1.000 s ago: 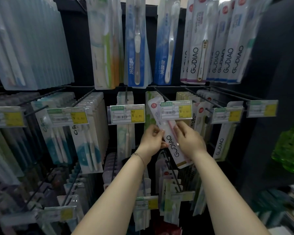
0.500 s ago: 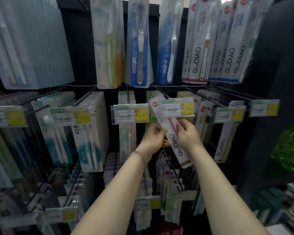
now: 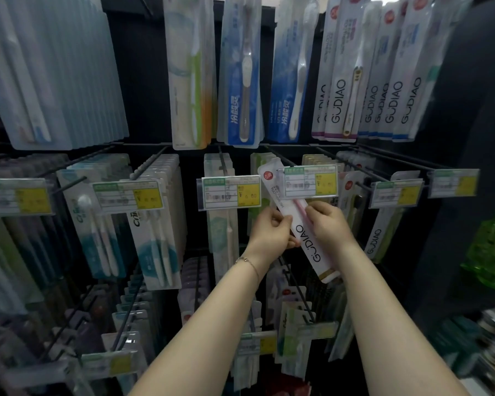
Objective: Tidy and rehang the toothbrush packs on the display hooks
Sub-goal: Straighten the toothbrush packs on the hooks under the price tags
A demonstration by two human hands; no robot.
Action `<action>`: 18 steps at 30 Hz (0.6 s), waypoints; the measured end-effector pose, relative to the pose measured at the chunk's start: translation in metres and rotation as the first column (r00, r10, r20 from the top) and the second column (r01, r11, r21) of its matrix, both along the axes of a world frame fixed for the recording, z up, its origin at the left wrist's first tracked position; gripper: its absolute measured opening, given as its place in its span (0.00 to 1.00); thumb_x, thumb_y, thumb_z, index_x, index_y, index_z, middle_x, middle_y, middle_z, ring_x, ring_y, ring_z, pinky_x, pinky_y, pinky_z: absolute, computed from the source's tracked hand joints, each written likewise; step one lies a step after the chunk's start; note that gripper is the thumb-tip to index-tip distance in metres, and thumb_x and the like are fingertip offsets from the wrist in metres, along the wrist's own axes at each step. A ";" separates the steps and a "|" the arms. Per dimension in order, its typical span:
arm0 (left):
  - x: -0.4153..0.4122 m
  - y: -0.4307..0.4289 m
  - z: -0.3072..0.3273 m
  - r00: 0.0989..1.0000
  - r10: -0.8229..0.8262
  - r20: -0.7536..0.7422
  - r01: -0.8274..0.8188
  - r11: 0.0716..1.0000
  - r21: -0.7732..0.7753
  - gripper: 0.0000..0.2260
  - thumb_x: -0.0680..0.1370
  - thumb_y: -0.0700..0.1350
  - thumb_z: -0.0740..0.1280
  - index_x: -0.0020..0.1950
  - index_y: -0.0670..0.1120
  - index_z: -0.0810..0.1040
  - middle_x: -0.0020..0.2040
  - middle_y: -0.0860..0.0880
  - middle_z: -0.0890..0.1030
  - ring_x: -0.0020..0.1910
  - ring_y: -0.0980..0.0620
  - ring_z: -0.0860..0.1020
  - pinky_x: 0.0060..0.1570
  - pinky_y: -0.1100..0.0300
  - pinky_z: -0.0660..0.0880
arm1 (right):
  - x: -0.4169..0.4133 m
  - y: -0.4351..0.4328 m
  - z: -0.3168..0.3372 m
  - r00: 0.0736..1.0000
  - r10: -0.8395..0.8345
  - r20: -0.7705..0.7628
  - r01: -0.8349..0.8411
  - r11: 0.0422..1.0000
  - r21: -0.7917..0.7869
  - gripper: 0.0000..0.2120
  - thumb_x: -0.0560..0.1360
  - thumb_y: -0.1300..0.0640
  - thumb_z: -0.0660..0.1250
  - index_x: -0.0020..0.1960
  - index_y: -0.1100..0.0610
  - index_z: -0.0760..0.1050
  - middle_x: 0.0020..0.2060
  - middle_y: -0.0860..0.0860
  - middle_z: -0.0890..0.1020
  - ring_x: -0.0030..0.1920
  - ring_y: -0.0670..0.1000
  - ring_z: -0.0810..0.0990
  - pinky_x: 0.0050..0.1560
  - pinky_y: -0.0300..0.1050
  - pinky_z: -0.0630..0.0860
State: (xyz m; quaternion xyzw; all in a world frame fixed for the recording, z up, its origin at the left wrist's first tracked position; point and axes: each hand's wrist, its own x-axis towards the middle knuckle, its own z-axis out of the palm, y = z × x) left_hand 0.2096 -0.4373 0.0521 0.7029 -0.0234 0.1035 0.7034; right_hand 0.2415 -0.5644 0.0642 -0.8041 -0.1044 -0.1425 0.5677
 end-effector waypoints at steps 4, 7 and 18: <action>-0.004 0.001 -0.001 0.999 -0.029 0.035 0.029 1.000 -0.007 0.04 0.83 0.42 0.63 0.52 0.42 0.71 0.42 0.40 0.83 0.27 0.54 0.79 0.31 0.64 0.78 | 0.002 -0.004 0.005 1.000 -0.010 0.025 0.011 1.000 -0.024 0.12 0.78 0.56 0.62 0.41 0.60 0.78 0.35 0.60 0.78 0.37 0.60 0.75 0.41 0.51 0.70; -0.004 0.003 0.004 0.997 -0.044 0.068 0.045 0.999 -0.014 0.04 0.83 0.43 0.63 0.56 0.44 0.71 0.39 0.45 0.83 0.28 0.54 0.80 0.31 0.64 0.77 | 0.001 -0.006 0.009 0.995 -0.022 0.097 0.031 0.995 -0.090 0.12 0.80 0.57 0.60 0.41 0.60 0.77 0.35 0.59 0.78 0.37 0.58 0.75 0.40 0.50 0.70; 0.010 0.003 0.015 0.996 -0.090 -0.015 0.083 0.964 -0.254 0.05 0.84 0.45 0.61 0.56 0.51 0.76 0.54 0.46 0.83 0.33 0.54 0.82 0.32 0.66 0.76 | 0.007 -0.003 0.007 0.976 -0.128 0.174 0.174 0.944 -0.281 0.13 0.83 0.53 0.58 0.62 0.51 0.78 0.52 0.46 0.80 0.50 0.47 0.75 0.49 0.44 0.71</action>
